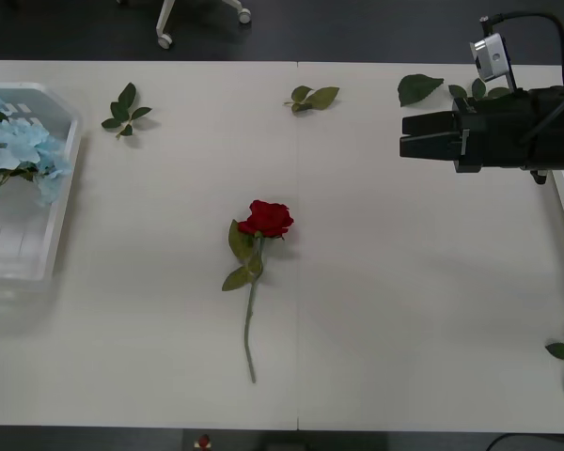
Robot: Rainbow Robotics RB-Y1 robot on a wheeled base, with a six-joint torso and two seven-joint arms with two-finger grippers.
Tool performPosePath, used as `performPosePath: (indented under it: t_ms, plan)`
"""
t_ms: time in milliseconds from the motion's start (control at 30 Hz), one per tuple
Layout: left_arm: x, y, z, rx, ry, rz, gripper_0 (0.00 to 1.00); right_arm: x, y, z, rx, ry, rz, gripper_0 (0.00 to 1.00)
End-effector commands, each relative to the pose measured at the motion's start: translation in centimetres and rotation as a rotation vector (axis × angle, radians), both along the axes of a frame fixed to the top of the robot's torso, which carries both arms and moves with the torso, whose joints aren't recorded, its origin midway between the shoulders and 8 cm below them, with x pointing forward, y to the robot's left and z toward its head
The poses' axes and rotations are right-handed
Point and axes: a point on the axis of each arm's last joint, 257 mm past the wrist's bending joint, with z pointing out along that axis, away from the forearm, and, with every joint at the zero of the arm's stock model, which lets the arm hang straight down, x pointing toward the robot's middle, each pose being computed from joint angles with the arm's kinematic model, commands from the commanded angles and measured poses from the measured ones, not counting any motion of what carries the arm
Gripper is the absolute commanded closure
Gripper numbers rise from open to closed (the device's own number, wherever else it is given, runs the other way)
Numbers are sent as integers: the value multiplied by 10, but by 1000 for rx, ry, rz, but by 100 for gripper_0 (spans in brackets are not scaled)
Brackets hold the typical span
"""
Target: Put the red flowers into the right box and the blue flowers into the left box
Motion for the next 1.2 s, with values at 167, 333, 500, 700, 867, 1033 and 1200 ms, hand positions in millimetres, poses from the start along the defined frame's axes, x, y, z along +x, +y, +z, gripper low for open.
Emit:
performPosePath:
  t_ms: [167, 333, 500, 700, 867, 1033, 1200]
  plan:
    - [12, 32, -27, 106, 55, 45, 100, 0, 1, 12, 23, -1, 2, 10]
    - [5, 28, -63, 122, 156, 29, 100, 0, -7, 12, 13, 1, -5, 10]
    - [2, 19, -85, 133, 219, -1, 100, 0, -10, 12, 17, 9, -1, 10]
    - [5, 7, -98, 118, 231, -27, 39, 0, -16, 9, 16, 21, -1, 10]
    - [9, 0, -103, 111, 225, -47, 0, -1, -17, 8, 31, 37, -6, 10]
    - [14, -4, -92, 117, 199, -68, 0, 0, -19, 6, 31, 40, -12, 10]
    - [10, -9, -51, 71, 140, -74, 0, 2, -20, 5, 31, 41, -17, 10]
